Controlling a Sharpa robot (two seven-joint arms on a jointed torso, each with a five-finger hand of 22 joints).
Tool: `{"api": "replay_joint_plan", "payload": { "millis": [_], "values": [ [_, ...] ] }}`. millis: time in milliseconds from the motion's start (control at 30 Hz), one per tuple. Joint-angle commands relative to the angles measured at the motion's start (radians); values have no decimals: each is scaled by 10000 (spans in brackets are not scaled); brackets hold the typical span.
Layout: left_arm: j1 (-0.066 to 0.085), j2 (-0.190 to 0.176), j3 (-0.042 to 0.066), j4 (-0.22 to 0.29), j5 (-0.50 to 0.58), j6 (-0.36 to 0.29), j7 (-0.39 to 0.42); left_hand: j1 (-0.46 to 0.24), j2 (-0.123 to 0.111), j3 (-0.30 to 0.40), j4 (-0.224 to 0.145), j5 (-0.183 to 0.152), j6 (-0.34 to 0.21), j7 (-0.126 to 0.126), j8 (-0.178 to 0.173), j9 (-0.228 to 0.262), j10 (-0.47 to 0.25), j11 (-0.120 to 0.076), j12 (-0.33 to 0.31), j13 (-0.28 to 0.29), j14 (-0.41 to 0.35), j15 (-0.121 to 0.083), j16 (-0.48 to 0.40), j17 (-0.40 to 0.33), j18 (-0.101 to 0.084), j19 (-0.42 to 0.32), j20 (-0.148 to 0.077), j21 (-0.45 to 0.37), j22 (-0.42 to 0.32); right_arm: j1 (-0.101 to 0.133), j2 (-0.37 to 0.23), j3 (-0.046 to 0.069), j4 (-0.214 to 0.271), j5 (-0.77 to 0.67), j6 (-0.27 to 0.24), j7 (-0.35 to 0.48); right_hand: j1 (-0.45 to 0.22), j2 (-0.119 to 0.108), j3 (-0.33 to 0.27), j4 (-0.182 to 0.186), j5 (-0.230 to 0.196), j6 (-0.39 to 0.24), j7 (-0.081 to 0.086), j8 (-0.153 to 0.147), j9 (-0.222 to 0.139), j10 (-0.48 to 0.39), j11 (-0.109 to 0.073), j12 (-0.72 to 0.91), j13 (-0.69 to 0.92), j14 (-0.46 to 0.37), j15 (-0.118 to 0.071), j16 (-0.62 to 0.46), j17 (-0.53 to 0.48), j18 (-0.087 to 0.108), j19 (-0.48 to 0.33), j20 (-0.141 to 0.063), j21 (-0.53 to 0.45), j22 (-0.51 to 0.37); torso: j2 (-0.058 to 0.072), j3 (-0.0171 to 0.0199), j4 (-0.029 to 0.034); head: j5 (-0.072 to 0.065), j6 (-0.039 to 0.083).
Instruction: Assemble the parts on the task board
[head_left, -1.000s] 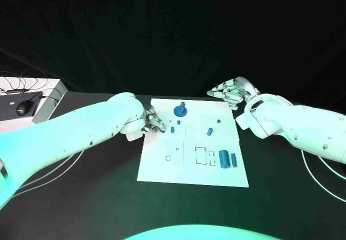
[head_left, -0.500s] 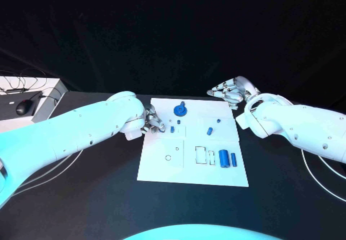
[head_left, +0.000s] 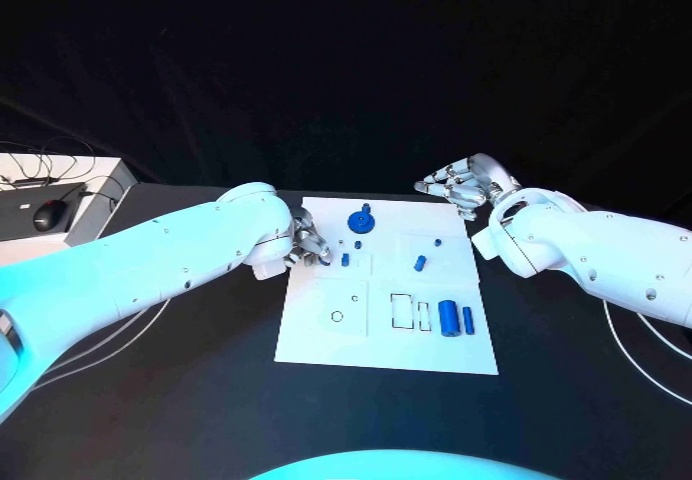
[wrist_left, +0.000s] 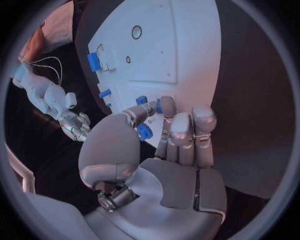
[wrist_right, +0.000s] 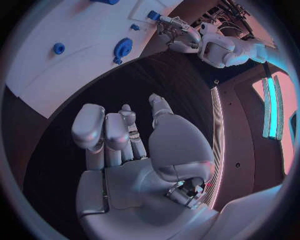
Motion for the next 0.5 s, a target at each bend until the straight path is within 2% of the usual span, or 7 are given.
{"api": "replay_joint_plan", "payload": {
  "millis": [33,167,500],
  "values": [
    [-92,94,-58,-119,-20,210,-127,99,133,636,-695,37,468,-460,21,349,-22,-37,-19,20,55,8,-28,-3,-101,32,-9,41,-1,-3,5,5,17,-55,102,82,0,76,-14,-47,30,10,77,-47,11,-8,-40,-47,13,-26,-54,-9,8,65,503,-68,-10,1239,9,3,-6,8,5],
    [-92,159,-54,-209,-7,261,-114,99,133,636,-695,37,468,-460,21,349,-22,-37,-19,20,55,8,-28,-3,-101,32,-9,41,-1,-3,4,5,18,-55,109,80,0,76,-14,-47,30,10,77,-47,11,-8,-40,-47,13,-26,-54,-9,8,65,503,-68,-10,1239,15,12,-15,8,1],
    [-91,359,-54,-376,83,747,-139,94,130,607,-743,36,482,-457,-4,351,-22,-33,-23,45,59,16,-3,38,-106,24,0,41,0,-2,-6,5,28,-56,123,68,0,76,-14,-47,30,10,77,-47,11,-8,-40,-47,13,-26,-54,-9,8,65,503,-68,-10,1239,11,-1,-4,-27,-20]
  ]
}}
